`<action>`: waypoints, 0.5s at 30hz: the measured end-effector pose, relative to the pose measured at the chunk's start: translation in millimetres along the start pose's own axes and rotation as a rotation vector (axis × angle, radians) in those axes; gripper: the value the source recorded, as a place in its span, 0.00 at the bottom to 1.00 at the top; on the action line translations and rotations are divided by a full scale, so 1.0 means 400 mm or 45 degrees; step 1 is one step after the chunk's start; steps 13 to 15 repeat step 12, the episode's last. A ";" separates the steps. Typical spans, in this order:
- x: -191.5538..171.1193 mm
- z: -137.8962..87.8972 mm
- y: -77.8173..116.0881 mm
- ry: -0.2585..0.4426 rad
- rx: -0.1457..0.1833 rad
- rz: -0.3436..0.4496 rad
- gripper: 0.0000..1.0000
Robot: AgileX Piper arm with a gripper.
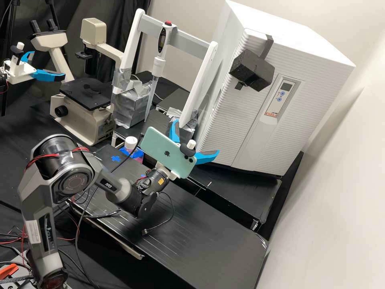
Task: Close the door
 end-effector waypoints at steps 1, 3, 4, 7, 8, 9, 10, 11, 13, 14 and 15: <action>-0.004 -0.002 -0.003 -0.009 -0.012 0.009 1.00; -0.017 -0.013 -0.014 -0.022 -0.052 0.030 1.00; -0.024 -0.018 -0.019 -0.028 -0.071 0.037 1.00; -0.045 -0.032 -0.031 -0.028 -0.085 0.035 1.00; -0.053 -0.036 -0.033 -0.026 -0.080 0.032 1.00; -0.060 -0.041 -0.036 -0.022 -0.076 0.027 1.00; -0.069 -0.044 -0.040 -0.023 -0.072 0.021 1.00; -0.077 -0.045 -0.044 -0.027 -0.065 0.020 1.00; -0.087 -0.048 -0.050 -0.031 -0.056 0.015 1.00; -0.087 -0.048 -0.050 -0.031 -0.056 0.015 1.00; -0.087 -0.048 -0.050 -0.031 -0.056 0.015 1.00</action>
